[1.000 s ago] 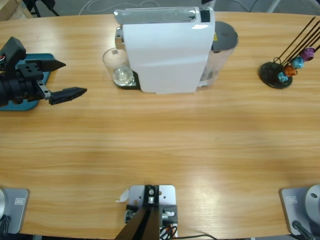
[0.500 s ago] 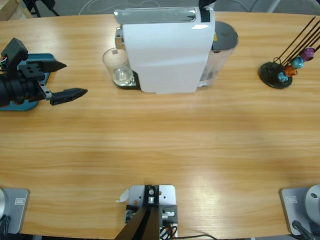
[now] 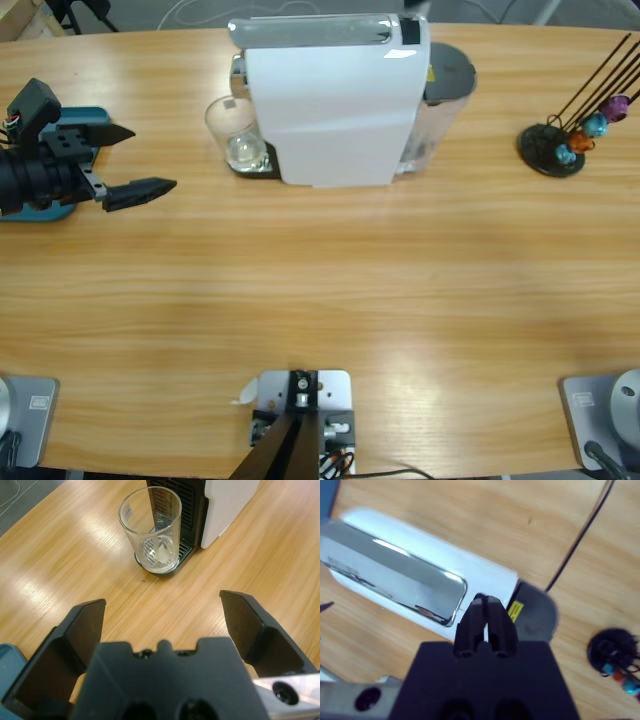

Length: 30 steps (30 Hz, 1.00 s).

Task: Pour coffee

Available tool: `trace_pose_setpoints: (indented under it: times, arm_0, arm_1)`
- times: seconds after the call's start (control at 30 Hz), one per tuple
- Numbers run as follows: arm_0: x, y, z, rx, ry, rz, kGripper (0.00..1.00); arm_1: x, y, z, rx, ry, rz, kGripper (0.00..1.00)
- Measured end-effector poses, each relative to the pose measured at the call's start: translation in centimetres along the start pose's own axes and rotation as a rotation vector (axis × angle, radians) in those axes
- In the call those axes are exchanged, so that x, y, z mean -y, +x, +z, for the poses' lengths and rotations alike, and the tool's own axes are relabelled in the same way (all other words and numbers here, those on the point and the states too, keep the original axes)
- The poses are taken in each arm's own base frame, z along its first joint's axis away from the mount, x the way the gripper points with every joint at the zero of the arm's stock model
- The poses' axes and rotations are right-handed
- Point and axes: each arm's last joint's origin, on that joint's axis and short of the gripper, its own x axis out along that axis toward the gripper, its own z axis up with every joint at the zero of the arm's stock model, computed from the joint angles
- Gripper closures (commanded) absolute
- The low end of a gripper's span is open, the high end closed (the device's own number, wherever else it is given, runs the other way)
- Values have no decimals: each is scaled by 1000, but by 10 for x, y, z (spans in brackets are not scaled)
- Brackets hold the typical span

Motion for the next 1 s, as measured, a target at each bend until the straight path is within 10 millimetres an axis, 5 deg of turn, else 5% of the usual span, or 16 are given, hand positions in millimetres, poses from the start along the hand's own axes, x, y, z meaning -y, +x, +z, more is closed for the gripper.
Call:
trace_pose_setpoints:
  times: [0.17,0.67,1.0]
  arm_0:
    - [0,0,0,-1,0,0,0]
    - [0,0,0,0,0,0,0]
    - [0,0,1,3,-6,1,0]
  arm_1:
    - [-2,-36,8,89,-11,-12,0]
    - [-11,-38,-6,-4,170,-32,0]
    - [-16,-59,-19,-24,175,-24,0]
